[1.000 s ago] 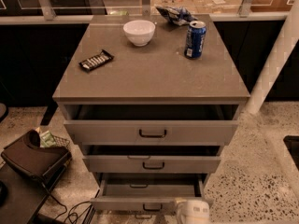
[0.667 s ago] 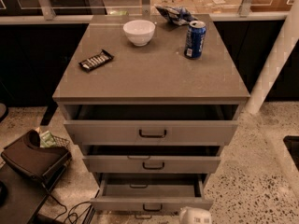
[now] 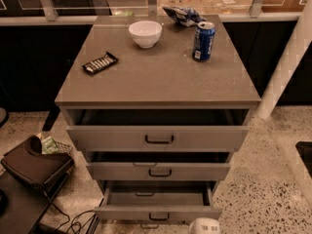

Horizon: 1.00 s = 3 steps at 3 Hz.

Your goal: Close bottom drawer

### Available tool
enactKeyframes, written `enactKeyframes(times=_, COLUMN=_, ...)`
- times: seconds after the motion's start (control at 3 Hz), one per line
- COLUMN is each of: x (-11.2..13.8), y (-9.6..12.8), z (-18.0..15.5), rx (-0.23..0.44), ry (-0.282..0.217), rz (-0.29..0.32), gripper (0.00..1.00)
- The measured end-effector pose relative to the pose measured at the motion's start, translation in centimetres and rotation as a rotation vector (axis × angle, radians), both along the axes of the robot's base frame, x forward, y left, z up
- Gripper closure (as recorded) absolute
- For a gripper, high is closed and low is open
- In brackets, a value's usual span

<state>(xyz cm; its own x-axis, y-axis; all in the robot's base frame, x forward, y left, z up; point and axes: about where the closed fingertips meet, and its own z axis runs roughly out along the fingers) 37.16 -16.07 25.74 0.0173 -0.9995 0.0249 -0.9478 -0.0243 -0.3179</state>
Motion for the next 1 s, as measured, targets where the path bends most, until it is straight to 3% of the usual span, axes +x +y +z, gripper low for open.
enactKeyframes(times=0.33, x=2.0, y=-0.2, z=-3.6, rx=0.056, ry=0.080, rz=0.021, gripper=1.00)
enactKeyframes(times=1.0, x=3.2, y=-0.3, z=-4.6, rx=0.090, ry=0.102, rz=0.028, gripper=1.00)
